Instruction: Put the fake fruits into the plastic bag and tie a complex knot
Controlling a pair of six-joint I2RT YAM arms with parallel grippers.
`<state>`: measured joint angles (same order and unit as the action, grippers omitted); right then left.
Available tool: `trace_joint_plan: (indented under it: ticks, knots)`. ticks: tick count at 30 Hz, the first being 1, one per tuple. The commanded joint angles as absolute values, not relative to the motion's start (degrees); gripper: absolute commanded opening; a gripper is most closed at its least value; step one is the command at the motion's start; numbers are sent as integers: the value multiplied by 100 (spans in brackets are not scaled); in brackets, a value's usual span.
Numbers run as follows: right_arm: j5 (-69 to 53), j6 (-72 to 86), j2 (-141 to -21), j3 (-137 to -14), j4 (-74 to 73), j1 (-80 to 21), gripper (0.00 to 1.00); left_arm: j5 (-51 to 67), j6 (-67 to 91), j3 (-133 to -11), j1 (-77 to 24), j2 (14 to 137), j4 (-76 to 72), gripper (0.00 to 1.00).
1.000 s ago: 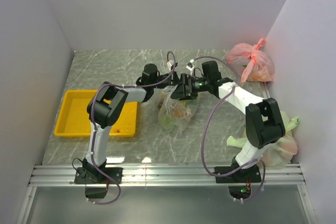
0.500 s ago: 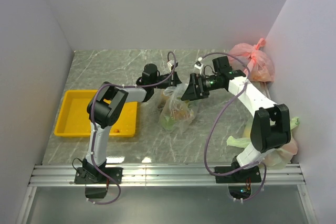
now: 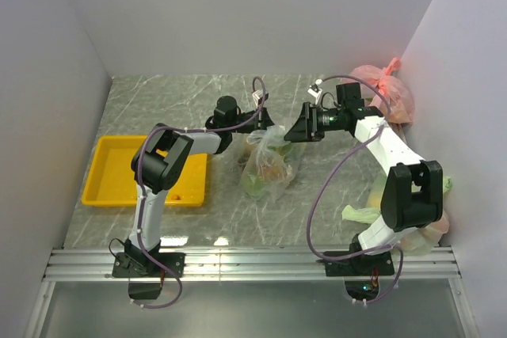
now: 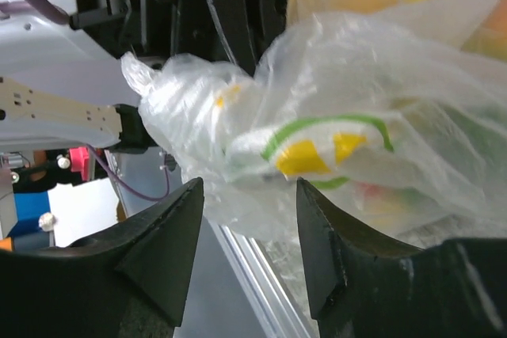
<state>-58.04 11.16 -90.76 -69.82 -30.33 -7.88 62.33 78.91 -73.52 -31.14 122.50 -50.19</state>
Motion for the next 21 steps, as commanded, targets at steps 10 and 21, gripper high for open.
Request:
trace_joint_plan:
  ticks: [10,21]
  knots:
    - [-5818,2214,-9422,-6636,-1373,-1590,53,6284,8085,-7444,-3234,12146,-5625,0]
    - [-6381,2342,-9835,-6969,-823,-1881,73,6766,7823,-7584,-3453,12261,-5380,0]
